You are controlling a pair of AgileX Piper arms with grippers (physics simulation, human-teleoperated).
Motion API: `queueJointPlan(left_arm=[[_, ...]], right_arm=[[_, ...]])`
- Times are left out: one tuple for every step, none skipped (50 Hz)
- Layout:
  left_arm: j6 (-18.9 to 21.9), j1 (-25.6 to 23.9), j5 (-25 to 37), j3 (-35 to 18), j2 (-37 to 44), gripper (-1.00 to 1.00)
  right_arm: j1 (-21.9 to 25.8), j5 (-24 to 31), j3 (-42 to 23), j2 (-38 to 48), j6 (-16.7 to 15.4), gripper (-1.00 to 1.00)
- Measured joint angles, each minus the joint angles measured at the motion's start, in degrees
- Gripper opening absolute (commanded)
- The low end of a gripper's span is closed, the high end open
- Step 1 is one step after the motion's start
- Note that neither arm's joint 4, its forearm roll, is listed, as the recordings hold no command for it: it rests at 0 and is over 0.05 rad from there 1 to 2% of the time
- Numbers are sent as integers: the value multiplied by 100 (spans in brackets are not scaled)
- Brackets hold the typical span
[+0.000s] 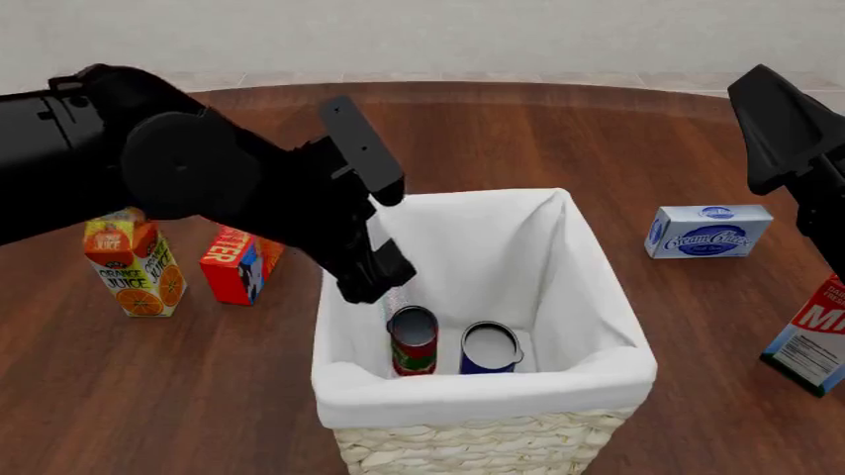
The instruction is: Pick up the alphabet soup and the tomato sauce, and put them in the basket.
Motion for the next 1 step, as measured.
queueJointPlan(left_arm=[[7, 4, 14, -21, -8, 100]], right_arm=[[0, 0, 0, 0, 0, 100]])
